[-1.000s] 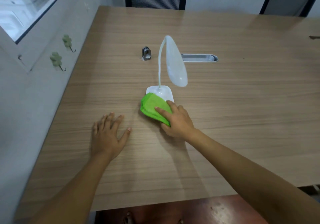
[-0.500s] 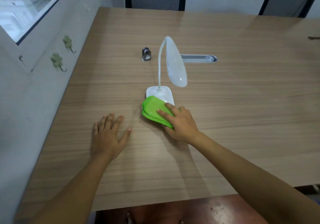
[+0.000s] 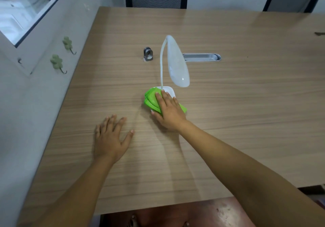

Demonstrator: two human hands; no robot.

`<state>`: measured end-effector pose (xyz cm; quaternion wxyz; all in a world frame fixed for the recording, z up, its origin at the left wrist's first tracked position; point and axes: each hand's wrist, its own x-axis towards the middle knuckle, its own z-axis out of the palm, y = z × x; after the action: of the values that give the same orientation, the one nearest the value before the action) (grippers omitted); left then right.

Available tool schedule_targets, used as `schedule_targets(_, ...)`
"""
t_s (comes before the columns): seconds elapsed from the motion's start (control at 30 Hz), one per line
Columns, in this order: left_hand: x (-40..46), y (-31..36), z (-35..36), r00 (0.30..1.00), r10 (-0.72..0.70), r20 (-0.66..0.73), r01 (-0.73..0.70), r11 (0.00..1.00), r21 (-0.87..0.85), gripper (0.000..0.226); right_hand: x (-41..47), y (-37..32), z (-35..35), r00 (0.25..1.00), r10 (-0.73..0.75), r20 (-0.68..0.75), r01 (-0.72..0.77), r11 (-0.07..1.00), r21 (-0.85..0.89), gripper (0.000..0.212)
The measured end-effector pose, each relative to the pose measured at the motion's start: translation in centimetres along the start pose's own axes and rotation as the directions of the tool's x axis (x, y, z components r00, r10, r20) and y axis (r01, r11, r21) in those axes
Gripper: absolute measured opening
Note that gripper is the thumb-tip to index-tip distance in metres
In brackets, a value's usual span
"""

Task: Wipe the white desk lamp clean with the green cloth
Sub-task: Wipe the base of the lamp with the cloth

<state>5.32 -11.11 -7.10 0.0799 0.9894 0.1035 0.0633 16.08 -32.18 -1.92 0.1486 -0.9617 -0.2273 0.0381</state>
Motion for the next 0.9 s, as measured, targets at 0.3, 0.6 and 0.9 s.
schedule_targets(0.3,0.0,0.0,0.0,1.0,0.011,-0.017,-0.011,1.0,-0.001,0.065,-2.0,1.0,-0.4,0.959,-0.25,0.134,0.27,0.948,-0.169,0.077)
schedule_targets(0.6,0.0,0.0,0.1,1.0,0.004,-0.018,-0.004,1.0,0.008,0.065,-4.0,2.3,-1.6,0.936,-0.32,-0.146,0.322,0.947,-0.014,0.054)
schedule_targets(0.9,0.1,0.1,0.0,1.0,0.001,-0.013,-0.001,1.0,-0.007,0.066,-3.5,2.8,-1.4,0.975,-0.207,-0.08,0.211,0.977,0.042,0.064)
